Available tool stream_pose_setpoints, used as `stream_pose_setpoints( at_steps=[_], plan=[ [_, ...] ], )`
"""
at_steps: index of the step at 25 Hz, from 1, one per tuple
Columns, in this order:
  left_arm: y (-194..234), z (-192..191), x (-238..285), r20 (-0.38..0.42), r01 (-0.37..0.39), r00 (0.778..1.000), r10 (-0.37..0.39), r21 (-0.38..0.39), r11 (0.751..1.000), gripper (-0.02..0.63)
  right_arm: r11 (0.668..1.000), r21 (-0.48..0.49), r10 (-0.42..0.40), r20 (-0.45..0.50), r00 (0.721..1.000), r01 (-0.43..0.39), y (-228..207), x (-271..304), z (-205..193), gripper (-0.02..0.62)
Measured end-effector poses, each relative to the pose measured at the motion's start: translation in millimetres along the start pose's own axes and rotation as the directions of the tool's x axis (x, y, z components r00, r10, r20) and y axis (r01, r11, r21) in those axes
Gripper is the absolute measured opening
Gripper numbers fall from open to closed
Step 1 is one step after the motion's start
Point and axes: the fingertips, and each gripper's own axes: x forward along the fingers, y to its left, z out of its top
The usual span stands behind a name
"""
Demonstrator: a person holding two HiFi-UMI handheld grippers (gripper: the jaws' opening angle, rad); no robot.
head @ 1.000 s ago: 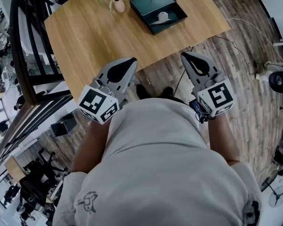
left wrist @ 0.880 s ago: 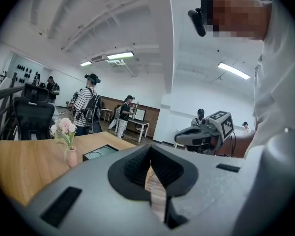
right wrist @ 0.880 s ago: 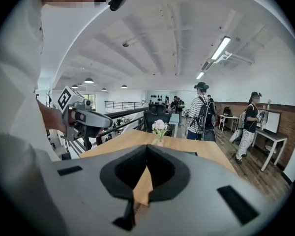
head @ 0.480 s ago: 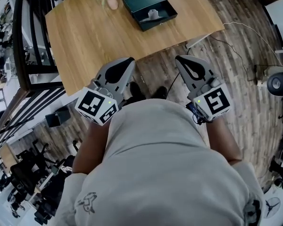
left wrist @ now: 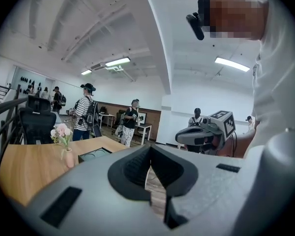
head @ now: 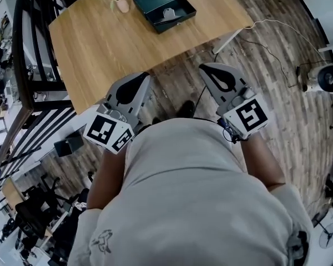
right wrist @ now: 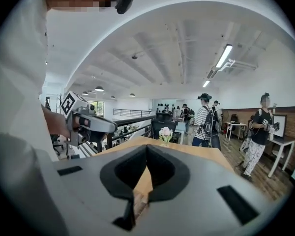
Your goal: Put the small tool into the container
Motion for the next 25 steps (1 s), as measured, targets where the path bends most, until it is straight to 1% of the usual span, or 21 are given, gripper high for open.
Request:
stream_pose_setpoints(
  at_steps=[3, 6, 12, 17, 21, 25],
  plan=[
    [-5, -4, -20, -0.006, 0.022, 1.000, -0.022, 0.006, 1.000, 0.006, 0.999, 0.018, -0.031, 0.008, 0.999, 0.031, 19, -6, 1, 0.006],
    [-5, -6, -46, -0.006, 0.037, 0.999, -0.037, 0.008, 0.999, 0.006, 0.998, 0.034, -0.052, -0.008, 0.999, 0.052, 43, -4, 1, 0.006],
    [-5, -9, -101, 0.005, 0.061, 0.998, -0.061, 0.030, 0.998, 0.006, 0.996, 0.021, -0.083, -0.007, 0.997, 0.083, 94, -1, 7, 0.006],
    [-8, -12, -136, 0.011, 0.085, 0.996, -0.085, 0.044, 0.995, 0.006, 0.994, 0.021, -0.104, -0.016, 0.994, 0.104, 134, -6, 7, 0.006],
    [-11, -14, -154, 0.018, 0.101, 0.995, -0.102, 0.050, 0.994, 0.006, 0.991, 0.037, -0.129, -0.005, 0.992, 0.129, 153, -13, 7, 0.006],
    [-10, -15, -168, 0.034, 0.102, 0.994, -0.104, 0.046, 0.994, 0.006, 0.988, 0.043, -0.150, -0.003, 0.989, 0.150, 167, -18, 8, 0.006]
  ],
)
